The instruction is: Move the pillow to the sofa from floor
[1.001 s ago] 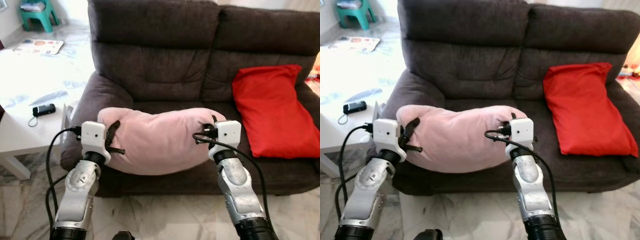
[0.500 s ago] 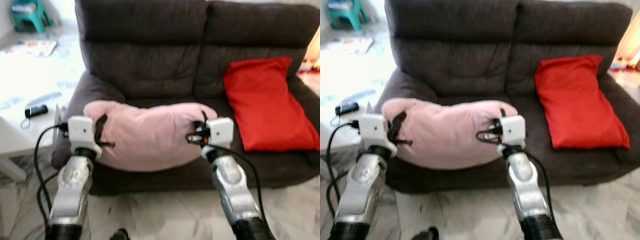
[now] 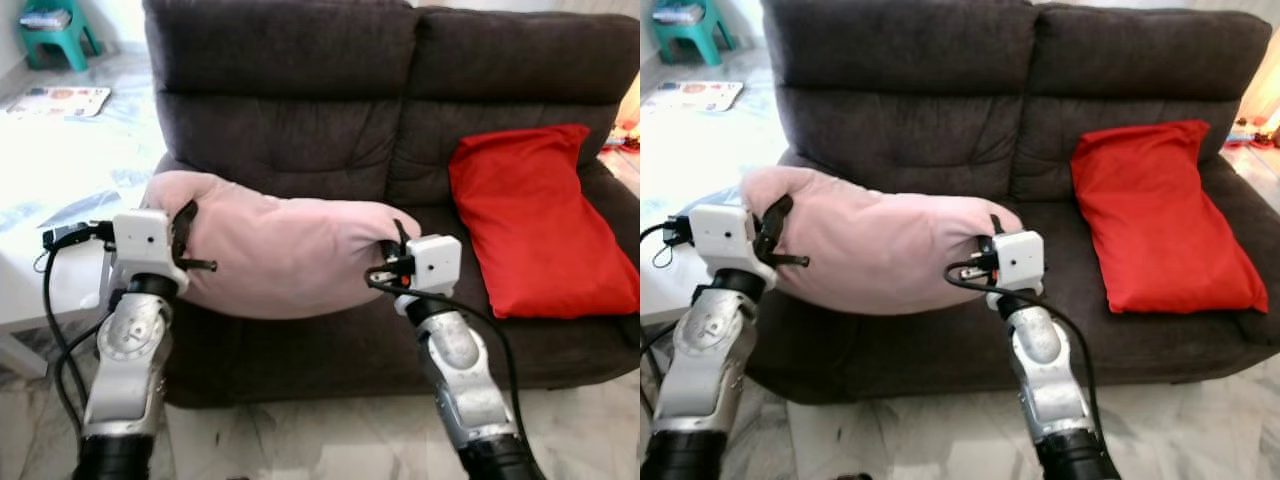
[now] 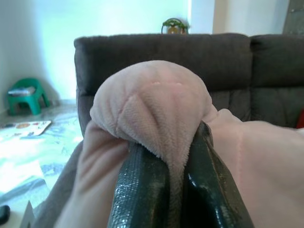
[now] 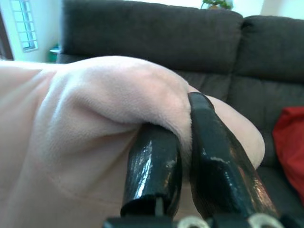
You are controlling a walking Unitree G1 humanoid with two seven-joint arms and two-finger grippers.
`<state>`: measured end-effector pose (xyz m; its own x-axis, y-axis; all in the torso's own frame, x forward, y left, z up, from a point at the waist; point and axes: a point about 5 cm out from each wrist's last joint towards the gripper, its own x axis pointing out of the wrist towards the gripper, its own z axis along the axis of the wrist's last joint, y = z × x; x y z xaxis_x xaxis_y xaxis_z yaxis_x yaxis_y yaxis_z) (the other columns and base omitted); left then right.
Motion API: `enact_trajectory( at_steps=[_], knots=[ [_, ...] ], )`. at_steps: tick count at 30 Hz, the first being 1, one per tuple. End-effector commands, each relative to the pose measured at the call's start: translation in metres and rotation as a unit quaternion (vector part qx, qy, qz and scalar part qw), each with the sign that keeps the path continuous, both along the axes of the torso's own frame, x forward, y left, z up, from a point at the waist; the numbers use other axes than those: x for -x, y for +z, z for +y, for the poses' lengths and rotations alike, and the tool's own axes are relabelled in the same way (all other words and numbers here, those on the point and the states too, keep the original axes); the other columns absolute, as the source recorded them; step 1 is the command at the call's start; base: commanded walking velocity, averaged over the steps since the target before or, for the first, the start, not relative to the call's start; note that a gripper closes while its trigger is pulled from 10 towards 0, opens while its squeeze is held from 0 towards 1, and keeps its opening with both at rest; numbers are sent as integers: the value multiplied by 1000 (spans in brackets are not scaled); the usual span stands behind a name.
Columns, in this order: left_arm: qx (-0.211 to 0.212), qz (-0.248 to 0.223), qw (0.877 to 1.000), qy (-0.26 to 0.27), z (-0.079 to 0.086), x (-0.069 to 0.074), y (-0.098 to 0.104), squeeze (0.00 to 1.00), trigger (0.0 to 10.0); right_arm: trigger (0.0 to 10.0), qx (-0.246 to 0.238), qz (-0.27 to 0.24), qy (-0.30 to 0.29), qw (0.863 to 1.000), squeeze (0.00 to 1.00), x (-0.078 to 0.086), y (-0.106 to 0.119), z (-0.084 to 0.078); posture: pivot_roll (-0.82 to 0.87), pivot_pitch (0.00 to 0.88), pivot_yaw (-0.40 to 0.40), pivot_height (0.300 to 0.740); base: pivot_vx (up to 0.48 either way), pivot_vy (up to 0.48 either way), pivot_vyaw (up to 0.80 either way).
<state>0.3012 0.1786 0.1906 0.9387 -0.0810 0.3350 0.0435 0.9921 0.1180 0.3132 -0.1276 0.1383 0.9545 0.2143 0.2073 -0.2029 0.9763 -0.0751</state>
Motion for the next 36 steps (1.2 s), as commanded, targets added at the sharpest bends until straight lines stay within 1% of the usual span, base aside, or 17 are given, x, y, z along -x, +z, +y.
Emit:
enact_trajectory(
  at_steps=[1, 8, 14, 30, 33, 36],
  knots=[
    [-7, -37, 999, 2, 1, 1, 16, 0, 10000, 10000, -9, -48, 23, 999, 0, 0, 20, 12, 154, 76, -91, 740, 304, 0, 0],
    [-7, -38, 999, 3, 1, 2, 17, 0, 10000, 10000, -9, -51, 26, 998, 0, 0, 22, 13, 152, 74, -91, 740, 305, 0, 0],
    [-10, -38, 999, 4, 1, 1, 17, 0, 10000, 10000, -8, -52, 33, 998, 0, 1, 22, 15, 153, 74, -93, 740, 304, 0, 512],
    [-7, -18, 1000, 3, 1, 2, 5, 0, 10000, 10000, -8, -40, 32, 999, 0, 0, 18, 13, 149, 67, -99, 740, 306, 0, 0],
    [-8, -10, 1000, 0, 0, 1, 2, 0, 10000, 10000, -8, -38, 35, 999, 0, -1, 18, 14, 149, 68, -101, 740, 101, 0, 0],
    [3, 22, 1000, -17, -3, 0, -10, 0, 10000, 10000, 3, -22, 39, 999, 0, -2, 12, 17, 149, 70, -102, 740, 0, 0, 0]
  ],
)
